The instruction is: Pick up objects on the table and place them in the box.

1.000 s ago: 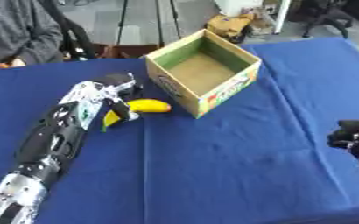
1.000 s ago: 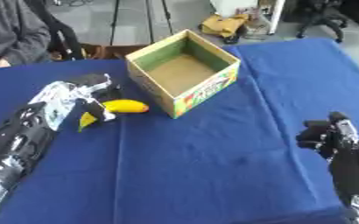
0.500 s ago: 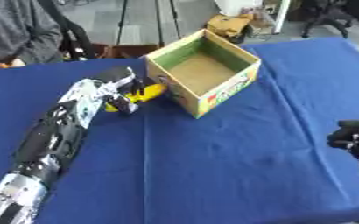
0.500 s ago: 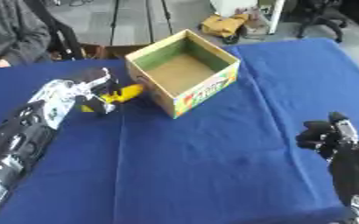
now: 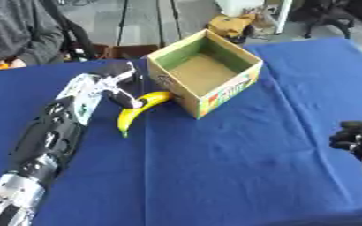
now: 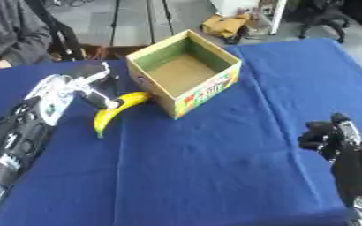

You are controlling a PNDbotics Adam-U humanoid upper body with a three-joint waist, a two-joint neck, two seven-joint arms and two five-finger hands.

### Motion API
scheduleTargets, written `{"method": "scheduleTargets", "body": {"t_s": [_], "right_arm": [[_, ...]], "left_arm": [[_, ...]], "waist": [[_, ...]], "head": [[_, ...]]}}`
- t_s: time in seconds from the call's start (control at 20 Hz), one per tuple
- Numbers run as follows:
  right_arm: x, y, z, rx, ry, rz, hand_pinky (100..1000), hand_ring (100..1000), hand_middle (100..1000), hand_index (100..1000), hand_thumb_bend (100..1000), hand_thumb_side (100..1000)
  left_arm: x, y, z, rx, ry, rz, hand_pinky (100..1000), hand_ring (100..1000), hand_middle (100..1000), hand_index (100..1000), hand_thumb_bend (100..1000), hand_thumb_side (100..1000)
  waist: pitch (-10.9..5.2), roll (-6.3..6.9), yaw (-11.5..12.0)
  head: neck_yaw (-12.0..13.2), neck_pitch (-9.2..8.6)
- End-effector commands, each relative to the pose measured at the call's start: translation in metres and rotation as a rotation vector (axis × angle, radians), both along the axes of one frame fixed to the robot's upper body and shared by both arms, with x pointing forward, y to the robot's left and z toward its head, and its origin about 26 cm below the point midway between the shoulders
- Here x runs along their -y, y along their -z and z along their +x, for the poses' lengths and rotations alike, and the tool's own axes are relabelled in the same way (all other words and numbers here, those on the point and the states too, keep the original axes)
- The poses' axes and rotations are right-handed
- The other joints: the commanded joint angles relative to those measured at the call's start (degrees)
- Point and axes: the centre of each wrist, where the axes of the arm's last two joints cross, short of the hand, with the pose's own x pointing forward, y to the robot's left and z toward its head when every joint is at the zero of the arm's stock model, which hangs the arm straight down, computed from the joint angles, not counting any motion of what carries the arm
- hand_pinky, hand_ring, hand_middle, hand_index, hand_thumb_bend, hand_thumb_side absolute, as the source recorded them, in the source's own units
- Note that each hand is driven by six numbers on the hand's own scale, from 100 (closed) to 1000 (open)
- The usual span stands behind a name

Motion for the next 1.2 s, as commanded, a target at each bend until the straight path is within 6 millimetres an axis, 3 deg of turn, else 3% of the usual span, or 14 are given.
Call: {"method": "scheduleTargets", "body": {"t_s": [0.05,0.95,1.2], "right_arm": [[0.002,-0.006,0.001,0.022,0.001,-0.016,662,613,521,657,100,943],[0.002,-0.005,0.001,0.019,0.001,-0.015,662,613,521,656,100,938],[0.001,-0.004,0.001,0.019,0.000,-0.015,661,613,521,656,100,938]], "left_arm": [[-0.010,-0.013,0.002,-0.001,-0.020,0.051,561,444,458,644,465,259],[-0.008,0.015,0.000,-0.078,-0.077,0.065,539,443,464,661,443,282],[-0.007,0.014,0.000,-0.067,-0.067,0.053,516,413,428,615,352,230]], "waist": [[-0.83,-0.26,-0.05],[-0.55,-0.43,-0.17],[-0.55,-0.45,-0.10]], "head": [[-0.01,0.21],[-0.12,0.44],[-0.16,0.49]]}}
